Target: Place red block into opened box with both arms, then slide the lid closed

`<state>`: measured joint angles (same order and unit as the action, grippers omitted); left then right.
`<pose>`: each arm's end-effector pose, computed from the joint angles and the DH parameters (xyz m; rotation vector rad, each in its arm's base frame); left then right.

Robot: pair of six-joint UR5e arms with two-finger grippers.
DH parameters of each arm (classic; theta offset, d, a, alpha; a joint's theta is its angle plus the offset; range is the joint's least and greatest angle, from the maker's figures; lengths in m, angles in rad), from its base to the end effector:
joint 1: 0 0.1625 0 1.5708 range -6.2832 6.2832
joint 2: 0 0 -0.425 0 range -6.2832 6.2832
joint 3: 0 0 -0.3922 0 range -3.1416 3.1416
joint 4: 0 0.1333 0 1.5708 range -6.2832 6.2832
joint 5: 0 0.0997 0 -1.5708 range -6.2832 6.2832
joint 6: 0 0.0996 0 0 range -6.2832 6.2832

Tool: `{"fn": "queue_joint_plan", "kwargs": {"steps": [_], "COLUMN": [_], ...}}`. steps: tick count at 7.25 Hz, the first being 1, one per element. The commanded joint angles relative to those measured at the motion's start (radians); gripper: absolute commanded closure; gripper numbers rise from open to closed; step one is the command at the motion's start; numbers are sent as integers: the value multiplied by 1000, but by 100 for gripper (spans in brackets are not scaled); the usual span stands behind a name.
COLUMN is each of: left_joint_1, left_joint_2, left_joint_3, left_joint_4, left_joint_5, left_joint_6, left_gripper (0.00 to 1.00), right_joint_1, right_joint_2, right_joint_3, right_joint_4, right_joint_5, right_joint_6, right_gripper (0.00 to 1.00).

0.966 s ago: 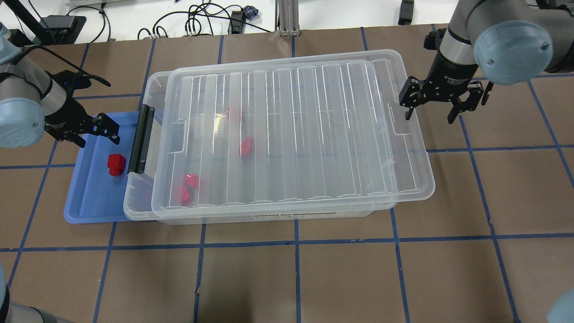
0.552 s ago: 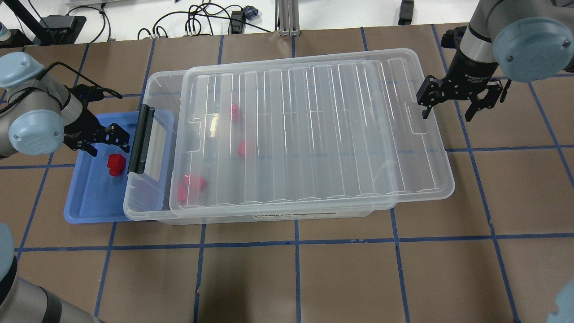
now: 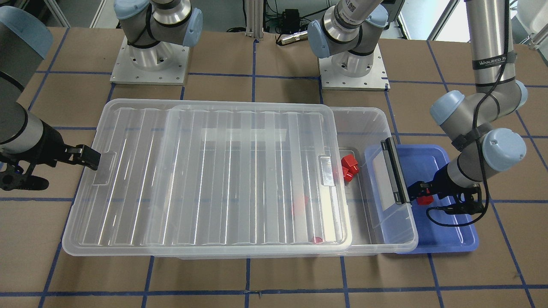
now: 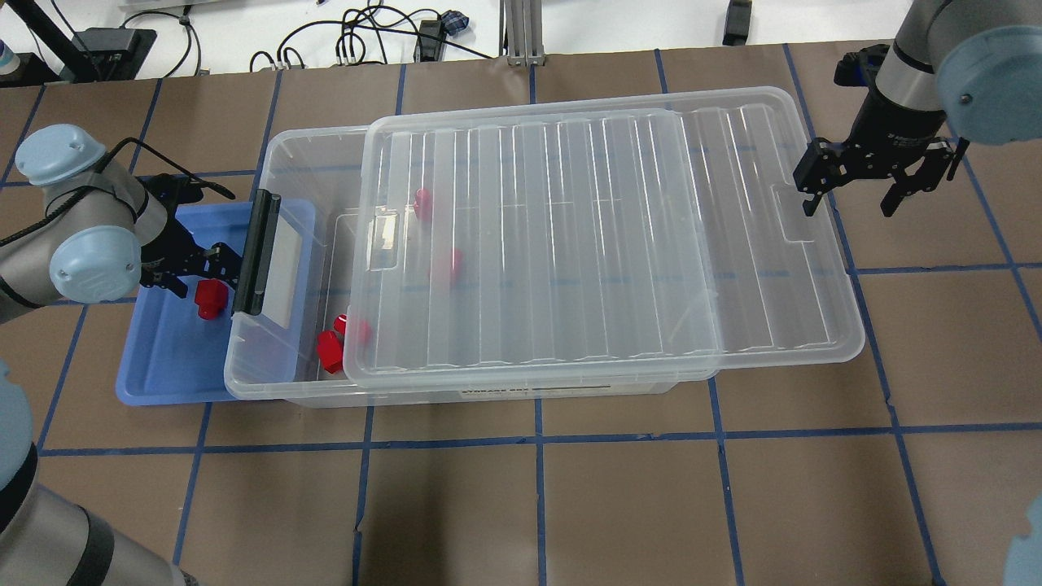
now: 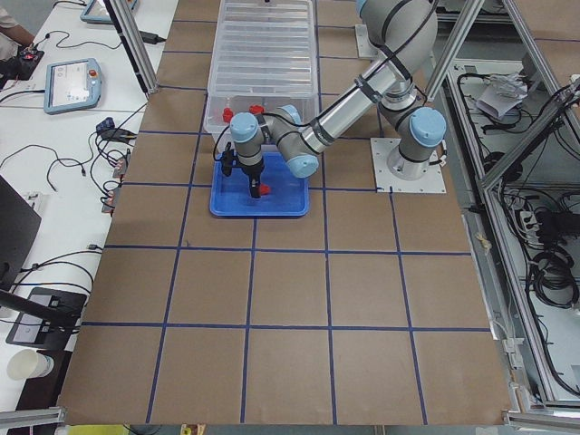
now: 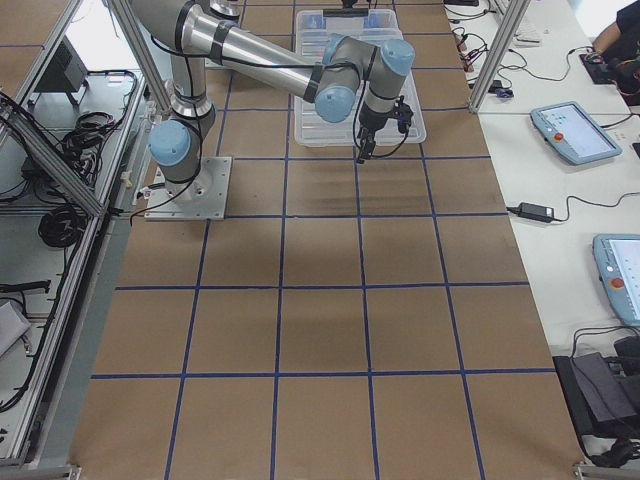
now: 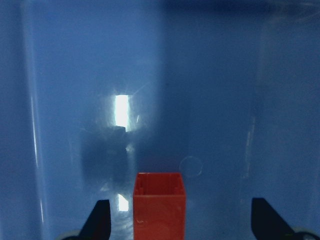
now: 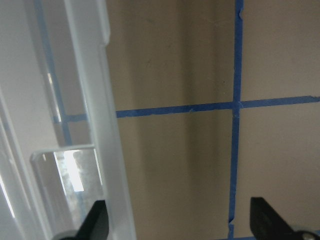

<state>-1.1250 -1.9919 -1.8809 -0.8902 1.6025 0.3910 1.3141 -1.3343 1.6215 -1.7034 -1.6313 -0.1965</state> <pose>0.1241 -0.5616 0.1840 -0.0845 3.1307 0.0926 -0.0188 -0.5729 0.3510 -0.0862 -3.1058 -0.2556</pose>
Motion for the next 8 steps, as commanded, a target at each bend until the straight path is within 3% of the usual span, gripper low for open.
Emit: {"fn": "queue_joint_plan", "kwargs": {"steps": [1,4,6,8], "left_joint_1": [1,-7,-16,-38], "left_joint_2": [-4,28,79,148], "left_joint_3": [-9,-37,-14,102], "left_joint_4": [13,5,-73,-278], "left_joint_5": [40,37,37,33], "left_joint_6": [12,11,12,14], "left_gripper": [62,90,95,95], "right_joint_1": [-39,-97,-105,-105], "right_joint_2": [0,1,1,1], "right_joint_3": [0,0,0,0], "right_joint_4": [-8,-22,-38,-39], "right_joint_5": [-12,-36,-62,-62], "right_joint_6": [-67,-178,-205,-207], "right_gripper": [0,0,0,0]}}
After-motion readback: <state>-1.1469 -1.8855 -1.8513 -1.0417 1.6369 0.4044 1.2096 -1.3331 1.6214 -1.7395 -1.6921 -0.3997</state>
